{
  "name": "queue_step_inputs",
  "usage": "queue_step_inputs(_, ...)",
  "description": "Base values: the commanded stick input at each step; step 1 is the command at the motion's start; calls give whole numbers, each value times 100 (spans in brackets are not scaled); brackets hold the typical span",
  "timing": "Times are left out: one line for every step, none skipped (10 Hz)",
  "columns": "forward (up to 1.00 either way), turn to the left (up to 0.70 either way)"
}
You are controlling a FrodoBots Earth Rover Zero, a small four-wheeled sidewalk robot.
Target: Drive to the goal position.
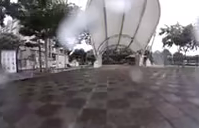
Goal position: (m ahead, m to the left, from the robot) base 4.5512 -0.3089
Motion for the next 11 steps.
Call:
queue_step_inputs(87, 0)
queue_step_inputs(87, 0)
queue_step_inputs(87, 0)
queue_step_inputs(87, 0)
queue_step_inputs(87, 0)
queue_step_inputs(87, 0)
queue_step_inputs(87, 0)
queue_step_inputs(87, 0)
queue_step_inputs(87, 0)
queue_step_inputs(87, 0)
queue_step_inputs(87, 0)
